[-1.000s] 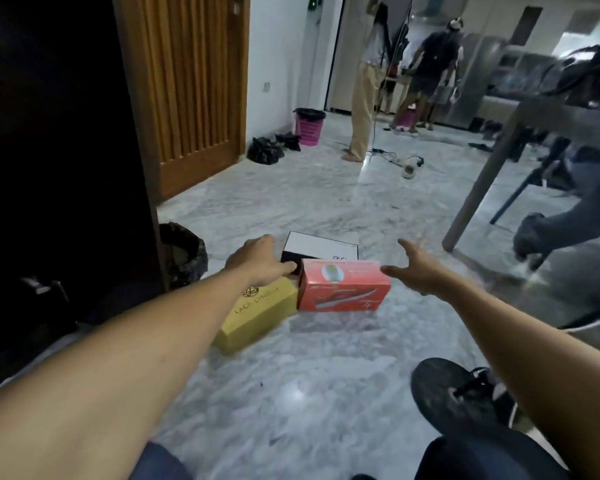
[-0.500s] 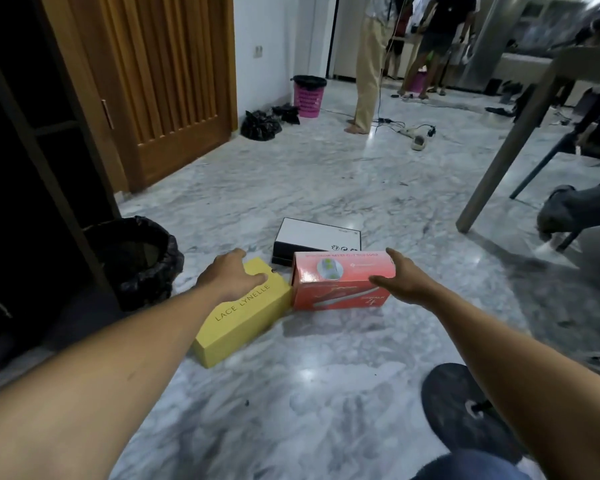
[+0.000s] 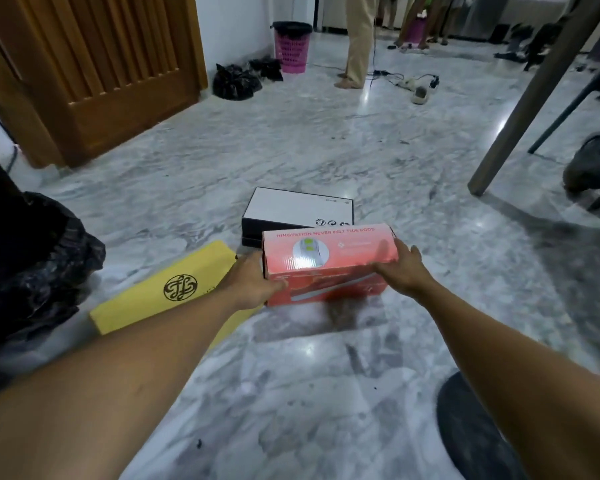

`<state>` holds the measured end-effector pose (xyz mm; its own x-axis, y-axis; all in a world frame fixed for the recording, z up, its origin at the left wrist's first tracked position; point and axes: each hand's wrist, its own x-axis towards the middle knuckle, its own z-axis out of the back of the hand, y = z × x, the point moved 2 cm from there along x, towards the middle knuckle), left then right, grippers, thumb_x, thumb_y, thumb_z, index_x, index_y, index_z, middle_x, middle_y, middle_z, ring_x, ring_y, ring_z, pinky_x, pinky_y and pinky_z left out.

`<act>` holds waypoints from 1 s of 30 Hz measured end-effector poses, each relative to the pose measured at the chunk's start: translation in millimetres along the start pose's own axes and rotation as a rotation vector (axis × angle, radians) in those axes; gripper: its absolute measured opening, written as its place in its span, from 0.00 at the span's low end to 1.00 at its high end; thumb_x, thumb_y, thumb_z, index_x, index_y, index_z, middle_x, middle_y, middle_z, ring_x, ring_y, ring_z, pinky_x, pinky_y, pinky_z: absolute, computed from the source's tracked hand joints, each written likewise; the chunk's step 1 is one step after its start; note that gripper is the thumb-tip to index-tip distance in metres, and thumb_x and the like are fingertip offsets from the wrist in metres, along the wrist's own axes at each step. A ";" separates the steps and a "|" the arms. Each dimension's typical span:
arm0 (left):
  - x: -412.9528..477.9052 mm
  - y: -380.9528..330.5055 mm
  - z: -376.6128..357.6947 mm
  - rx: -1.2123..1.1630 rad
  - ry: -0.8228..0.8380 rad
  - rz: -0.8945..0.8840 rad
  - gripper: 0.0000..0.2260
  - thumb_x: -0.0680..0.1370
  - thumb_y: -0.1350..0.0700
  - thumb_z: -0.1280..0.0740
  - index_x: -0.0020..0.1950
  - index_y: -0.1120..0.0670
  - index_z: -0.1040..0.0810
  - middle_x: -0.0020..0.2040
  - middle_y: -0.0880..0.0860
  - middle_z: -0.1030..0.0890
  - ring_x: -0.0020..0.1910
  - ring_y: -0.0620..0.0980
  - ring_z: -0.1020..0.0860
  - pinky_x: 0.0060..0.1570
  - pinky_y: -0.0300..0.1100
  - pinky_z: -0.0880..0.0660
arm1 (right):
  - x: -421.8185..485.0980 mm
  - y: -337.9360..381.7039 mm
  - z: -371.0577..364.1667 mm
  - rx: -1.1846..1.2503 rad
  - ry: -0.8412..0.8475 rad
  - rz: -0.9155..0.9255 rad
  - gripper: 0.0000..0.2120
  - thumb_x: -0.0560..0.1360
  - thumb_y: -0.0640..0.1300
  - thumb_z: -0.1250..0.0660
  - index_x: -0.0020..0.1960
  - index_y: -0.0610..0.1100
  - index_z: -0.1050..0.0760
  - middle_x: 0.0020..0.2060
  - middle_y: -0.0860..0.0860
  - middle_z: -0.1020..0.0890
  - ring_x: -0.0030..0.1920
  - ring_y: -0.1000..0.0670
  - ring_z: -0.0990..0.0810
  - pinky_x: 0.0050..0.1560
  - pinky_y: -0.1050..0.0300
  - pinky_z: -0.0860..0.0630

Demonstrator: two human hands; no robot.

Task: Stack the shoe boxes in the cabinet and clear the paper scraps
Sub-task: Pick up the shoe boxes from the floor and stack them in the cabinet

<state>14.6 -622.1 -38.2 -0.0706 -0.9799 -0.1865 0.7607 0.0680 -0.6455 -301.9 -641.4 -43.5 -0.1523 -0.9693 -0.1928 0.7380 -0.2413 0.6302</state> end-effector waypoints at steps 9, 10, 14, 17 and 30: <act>-6.0 -2.0 -41.5 -0.251 -0.119 0.083 0.39 0.64 0.43 0.27 0.72 0.46 0.37 0.59 0.50 0.21 0.56 0.54 0.21 0.51 0.44 0.24 | -51.8 -25.0 -5.3 0.227 -0.092 -0.012 0.55 0.68 0.65 0.26 0.81 0.45 0.54 0.76 0.44 0.37 0.72 0.44 0.32 0.71 0.46 0.32; -11.2 5.0 -48.4 -0.281 -0.125 0.113 0.44 0.61 0.41 0.29 0.75 0.46 0.41 0.60 0.52 0.22 0.56 0.55 0.21 0.53 0.46 0.23 | -64.2 -32.8 -11.2 0.233 -0.121 -0.034 0.58 0.65 0.70 0.28 0.81 0.48 0.55 0.77 0.44 0.38 0.74 0.43 0.33 0.72 0.43 0.33; -36.8 39.4 -77.8 -0.377 -0.087 0.189 0.53 0.57 0.39 0.26 0.77 0.48 0.47 0.63 0.51 0.22 0.59 0.54 0.21 0.57 0.52 0.22 | -115.6 -64.3 -42.1 0.313 -0.148 -0.085 0.57 0.66 0.67 0.26 0.80 0.50 0.58 0.62 0.47 0.24 0.62 0.47 0.23 0.62 0.50 0.26; -49.4 81.3 -105.8 -0.378 -0.075 0.198 0.54 0.56 0.40 0.21 0.76 0.41 0.46 0.62 0.46 0.20 0.57 0.50 0.19 0.54 0.53 0.20 | -144.4 -85.0 -64.1 0.351 -0.115 -0.119 0.61 0.66 0.62 0.23 0.80 0.51 0.63 0.54 0.52 0.24 0.54 0.52 0.23 0.55 0.55 0.27; -94.2 88.4 -107.4 -0.549 0.120 0.022 0.51 0.55 0.46 0.13 0.72 0.35 0.36 0.64 0.42 0.20 0.64 0.48 0.21 0.58 0.57 0.22 | -138.8 -103.0 -60.6 0.440 0.028 0.011 0.57 0.48 0.62 0.15 0.73 0.55 0.36 0.61 0.56 0.19 0.59 0.56 0.19 0.63 0.53 0.23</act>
<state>19.2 -503.7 -157.2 -0.1555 -0.9512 -0.2665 0.3180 0.2072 -0.9252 -316.9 -479.2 -127.2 -0.1235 -0.9719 -0.2005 0.3880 -0.2332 0.8917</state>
